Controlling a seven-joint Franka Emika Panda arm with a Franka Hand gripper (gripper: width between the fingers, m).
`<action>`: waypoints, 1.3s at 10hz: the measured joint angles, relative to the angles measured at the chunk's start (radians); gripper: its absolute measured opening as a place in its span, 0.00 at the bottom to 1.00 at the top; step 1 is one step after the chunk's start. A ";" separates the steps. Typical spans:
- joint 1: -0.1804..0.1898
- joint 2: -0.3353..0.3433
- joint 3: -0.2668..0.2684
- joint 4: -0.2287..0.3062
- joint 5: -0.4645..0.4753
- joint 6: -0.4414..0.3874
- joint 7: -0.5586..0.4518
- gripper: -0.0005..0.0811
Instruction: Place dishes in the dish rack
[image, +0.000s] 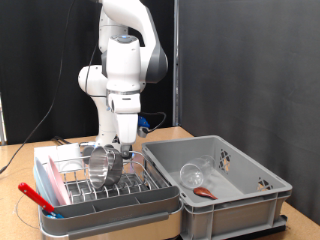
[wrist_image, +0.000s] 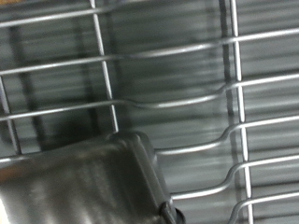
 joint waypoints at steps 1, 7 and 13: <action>-0.007 0.012 0.000 -0.002 -0.016 0.014 0.014 0.99; -0.117 0.058 -0.004 0.004 -0.161 0.104 0.076 0.99; -0.347 0.113 -0.020 0.018 -0.588 0.199 0.242 0.99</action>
